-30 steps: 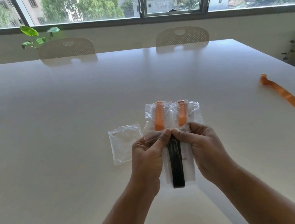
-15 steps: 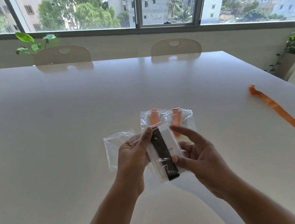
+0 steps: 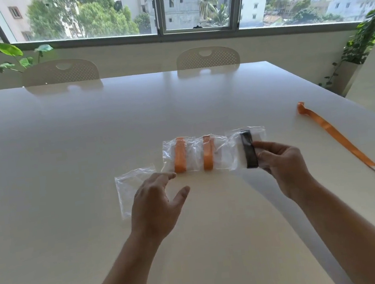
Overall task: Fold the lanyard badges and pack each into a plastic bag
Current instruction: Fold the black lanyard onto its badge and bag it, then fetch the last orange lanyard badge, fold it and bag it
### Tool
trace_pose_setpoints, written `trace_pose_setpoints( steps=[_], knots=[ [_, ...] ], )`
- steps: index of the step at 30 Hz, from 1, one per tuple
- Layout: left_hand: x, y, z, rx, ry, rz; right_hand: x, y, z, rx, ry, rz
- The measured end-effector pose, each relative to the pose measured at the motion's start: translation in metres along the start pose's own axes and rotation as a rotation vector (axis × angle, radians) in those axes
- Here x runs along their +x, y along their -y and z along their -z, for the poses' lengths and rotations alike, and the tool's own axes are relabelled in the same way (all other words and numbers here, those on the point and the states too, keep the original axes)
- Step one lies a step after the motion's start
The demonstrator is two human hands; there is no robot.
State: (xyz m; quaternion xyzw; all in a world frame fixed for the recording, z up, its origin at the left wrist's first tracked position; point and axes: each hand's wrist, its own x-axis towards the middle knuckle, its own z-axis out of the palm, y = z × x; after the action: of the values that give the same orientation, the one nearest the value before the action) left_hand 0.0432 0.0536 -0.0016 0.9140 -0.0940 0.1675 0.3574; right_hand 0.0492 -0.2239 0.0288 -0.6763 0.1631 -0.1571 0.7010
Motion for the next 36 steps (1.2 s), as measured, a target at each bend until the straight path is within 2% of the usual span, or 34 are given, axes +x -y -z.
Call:
trace_pose_setpoints(
  steps=[6, 10, 12, 18, 30, 36],
  knots=[
    [0.001, 0.01, -0.006, 0.195, 0.161, 0.105, 0.036, -0.023, 0.007, -0.267, -0.098, 0.027],
    [0.002, 0.012, -0.009, 0.209, 0.189, 0.128, 0.041, -0.026, 0.002, -0.586, -0.028, 0.152],
    [0.002, 0.012, -0.01, 0.219, 0.189, 0.13, 0.039, -0.028, -0.001, -0.66, -0.016, 0.212],
    [0.003, 0.012, -0.009, 0.234, 0.196, 0.126, 0.037, -0.029, -0.007, -0.791, 0.008, 0.352],
    [0.004, 0.01, -0.009, 0.246, 0.208, 0.112, 0.026, -0.024, -0.001, -0.823, 0.048, 0.36],
    [-0.001, -0.005, -0.016, 0.241, 0.129, -0.023, 0.01, -0.021, 0.02, -0.865, 0.08, 0.324]
  ],
)
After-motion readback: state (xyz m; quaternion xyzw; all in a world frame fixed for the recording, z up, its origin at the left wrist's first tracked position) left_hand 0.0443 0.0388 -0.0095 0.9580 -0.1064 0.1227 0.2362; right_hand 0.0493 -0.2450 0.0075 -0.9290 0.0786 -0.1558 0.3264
